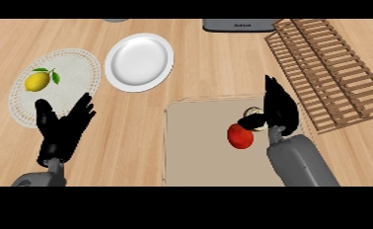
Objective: Pick the cupcake from the tray and place it in the tiered shelf
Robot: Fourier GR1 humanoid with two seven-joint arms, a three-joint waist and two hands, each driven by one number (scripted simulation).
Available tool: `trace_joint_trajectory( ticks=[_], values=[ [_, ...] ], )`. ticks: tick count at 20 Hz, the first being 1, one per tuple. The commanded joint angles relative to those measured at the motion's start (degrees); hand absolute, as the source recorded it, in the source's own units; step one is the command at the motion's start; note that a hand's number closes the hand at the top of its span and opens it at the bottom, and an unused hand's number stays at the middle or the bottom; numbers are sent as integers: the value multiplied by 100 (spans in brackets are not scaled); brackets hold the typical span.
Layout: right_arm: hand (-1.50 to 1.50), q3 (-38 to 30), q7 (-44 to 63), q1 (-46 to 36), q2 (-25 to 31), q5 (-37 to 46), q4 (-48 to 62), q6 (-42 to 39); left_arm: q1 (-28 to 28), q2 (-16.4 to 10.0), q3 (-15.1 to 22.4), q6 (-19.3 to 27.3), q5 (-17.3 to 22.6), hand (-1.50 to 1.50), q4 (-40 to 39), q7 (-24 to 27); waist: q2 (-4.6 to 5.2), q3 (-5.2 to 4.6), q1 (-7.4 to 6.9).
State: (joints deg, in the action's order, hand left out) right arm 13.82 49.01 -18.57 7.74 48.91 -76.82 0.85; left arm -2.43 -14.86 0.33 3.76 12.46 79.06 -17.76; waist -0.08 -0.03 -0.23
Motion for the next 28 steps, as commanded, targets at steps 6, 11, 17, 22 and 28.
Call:
trace_joint_trajectory(
  ticks=[6, 11, 17, 22, 28],
  values=[
    [150, 456, -1247, 145, 210, -124, 830, -806, -194, 76, -119, -102, -19, 0, -272, 16, 23, 4, -16],
    [150, 161, -1554, 227, -103, -155, 774, -315, 16, 188, -40, -60, -201, 0, 126, -43, 7, 4, 6],
    [150, 737, -1174, 334, -451, 434, -368, -151, 165, 283, -107, -117, -204, 0, 65, 57, -9, 2, 33],
    [150, -1185, 1242, -1406, -765, 453, 961, 1266, -112, 151, -165, -245, -178, 0, -140, 174, 98, 1, -184],
    [150, -1752, 2650, -2894, -669, 1902, 1578, 2197, -171, 202, -24, -271, -261, 0, -143, 133, 103, -21, -380]
  ],
)
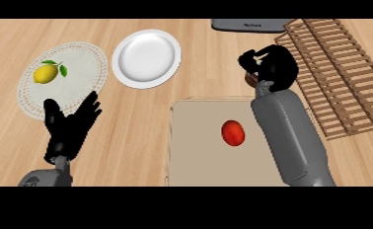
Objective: Pick the cupcake from the tray and place it in the tiered shelf
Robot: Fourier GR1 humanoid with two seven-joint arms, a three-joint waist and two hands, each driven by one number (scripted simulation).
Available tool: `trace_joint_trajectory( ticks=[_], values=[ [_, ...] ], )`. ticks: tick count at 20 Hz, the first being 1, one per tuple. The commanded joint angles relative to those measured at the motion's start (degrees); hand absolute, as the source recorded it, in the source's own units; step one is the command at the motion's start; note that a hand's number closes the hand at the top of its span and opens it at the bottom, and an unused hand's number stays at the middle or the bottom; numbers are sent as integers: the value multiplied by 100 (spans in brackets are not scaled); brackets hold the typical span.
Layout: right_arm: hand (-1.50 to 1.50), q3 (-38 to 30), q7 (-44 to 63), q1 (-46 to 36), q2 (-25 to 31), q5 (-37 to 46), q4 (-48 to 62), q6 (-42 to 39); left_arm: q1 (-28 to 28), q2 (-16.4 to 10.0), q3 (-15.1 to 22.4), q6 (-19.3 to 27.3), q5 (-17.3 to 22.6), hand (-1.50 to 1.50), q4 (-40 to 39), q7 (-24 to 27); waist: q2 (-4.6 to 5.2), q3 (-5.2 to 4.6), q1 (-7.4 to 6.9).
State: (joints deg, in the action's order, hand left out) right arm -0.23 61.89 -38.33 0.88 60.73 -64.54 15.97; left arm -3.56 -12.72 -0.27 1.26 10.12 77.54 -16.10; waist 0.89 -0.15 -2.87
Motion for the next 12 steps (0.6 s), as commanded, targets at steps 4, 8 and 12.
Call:
trace_joint_trajectory(
  ticks=[4, 8, 12],
  values=[
    [150, -410, 2006, -1698, 99, 1896, 669, 480, -152, 47, 61, 56, -88, 0, -132, -73, -29, -21, -47],
    [150, -808, 2318, -2507, 188, 2723, 899, 121, -79, -60, 17, -25, -58, 0, -51, -83, -61, -16, -77],
    [150, -1349, 2328, -3242, 90, 3419, 1116, -454, -176, -60, -46, -71, 14, 0, -178, -111, -71, -16, 28]
  ],
)
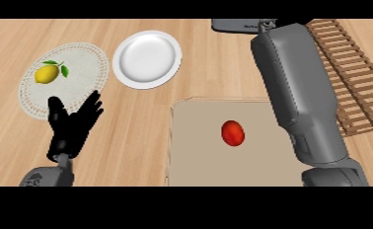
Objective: Pick the cupcake from the tray and place it in the tiered shelf
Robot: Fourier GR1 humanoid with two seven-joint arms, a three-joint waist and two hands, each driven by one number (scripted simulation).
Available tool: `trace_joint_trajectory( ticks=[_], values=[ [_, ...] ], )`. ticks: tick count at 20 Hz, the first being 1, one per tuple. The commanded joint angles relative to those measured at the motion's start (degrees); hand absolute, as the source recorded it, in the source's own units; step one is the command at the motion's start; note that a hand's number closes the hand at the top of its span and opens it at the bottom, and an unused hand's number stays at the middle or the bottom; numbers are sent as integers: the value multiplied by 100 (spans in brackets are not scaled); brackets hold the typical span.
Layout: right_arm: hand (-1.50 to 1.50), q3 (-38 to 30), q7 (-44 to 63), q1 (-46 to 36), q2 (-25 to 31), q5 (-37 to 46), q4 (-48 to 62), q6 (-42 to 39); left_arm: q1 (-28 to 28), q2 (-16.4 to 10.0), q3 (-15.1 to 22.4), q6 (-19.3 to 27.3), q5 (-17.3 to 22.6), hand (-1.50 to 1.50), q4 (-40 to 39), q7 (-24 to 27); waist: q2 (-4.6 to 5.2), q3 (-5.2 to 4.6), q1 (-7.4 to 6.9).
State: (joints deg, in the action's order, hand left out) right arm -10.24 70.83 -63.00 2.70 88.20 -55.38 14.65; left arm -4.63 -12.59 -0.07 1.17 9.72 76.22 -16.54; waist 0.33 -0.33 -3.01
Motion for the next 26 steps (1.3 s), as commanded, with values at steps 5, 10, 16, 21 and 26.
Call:
trace_joint_trajectory(
  ticks=[5, 10, 16, 21, 26],
  values=[
    [150, -923, 1439, -1353, 47, 1350, 332, -644, -14, -9, -74, 21, -36, 0, -193, 96, -14, 11, 139],
    [150, -1320, 1431, -1769, 546, 1697, 510, -681, 142, 155, 109, 130, -104, 0, 155, -21, -12, 25, 115],
    [150, -1812, 1125, -2276, 854, 1981, 646, -1161, 136, -30, -58, 23, -63, 0, 71, 28, -22, 26, 160],
    [150, -2306, 398, -2166, 1291, 1773, 750, -1125, 256, -63, -171, -54, -18, 0, -18, 227, -17, 30, 211],
    [150, -2537, 104, -1978, 1267, 1602, 760, -1329, 68, 42, -156, -2, -106, 0, -301, 287, -15, 29, 261]
  ],
)
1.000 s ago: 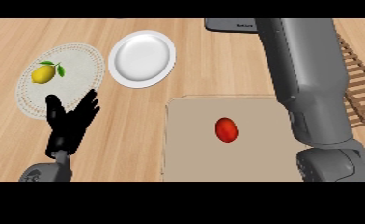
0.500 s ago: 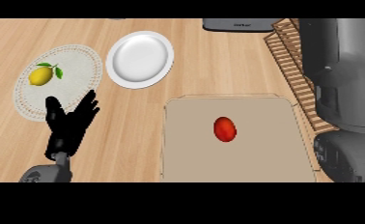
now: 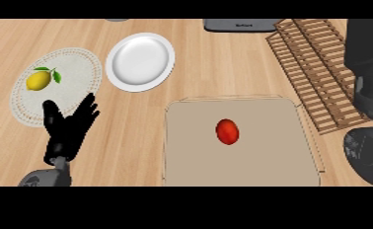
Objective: Pick the cupcake from the tray and place it in the tiered shelf
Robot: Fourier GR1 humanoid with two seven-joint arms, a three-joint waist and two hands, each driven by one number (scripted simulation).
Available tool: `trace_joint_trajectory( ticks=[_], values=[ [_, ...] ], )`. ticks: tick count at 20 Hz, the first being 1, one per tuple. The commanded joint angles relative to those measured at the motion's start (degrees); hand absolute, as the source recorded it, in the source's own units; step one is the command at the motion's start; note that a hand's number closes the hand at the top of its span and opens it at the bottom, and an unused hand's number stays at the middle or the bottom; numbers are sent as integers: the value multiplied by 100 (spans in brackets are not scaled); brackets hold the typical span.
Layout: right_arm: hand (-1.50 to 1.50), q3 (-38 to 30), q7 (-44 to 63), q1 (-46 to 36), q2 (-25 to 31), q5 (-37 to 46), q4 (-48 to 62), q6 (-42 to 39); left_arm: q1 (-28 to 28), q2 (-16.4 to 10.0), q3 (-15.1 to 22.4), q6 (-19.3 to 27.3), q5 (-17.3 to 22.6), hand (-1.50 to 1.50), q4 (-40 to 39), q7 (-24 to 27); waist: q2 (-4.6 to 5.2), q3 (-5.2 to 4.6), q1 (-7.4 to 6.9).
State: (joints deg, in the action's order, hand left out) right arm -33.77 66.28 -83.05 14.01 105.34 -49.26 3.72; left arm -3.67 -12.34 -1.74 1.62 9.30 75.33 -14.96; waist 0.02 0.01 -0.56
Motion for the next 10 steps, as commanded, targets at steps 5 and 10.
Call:
trace_joint_trajectory(
  ticks=[5, 10],
  values=[
    [150, -198, 377, 181, 264, -160, 138, -240, 151, 63, -12, -56, 42, 0, 132, -46, 3, -5, -13],
    [150, -437, -76, 496, 724, -371, 383, 86, 95, 99, -8, 0, -84, 0, -72, 17, 27, -4, -14]
  ],
)
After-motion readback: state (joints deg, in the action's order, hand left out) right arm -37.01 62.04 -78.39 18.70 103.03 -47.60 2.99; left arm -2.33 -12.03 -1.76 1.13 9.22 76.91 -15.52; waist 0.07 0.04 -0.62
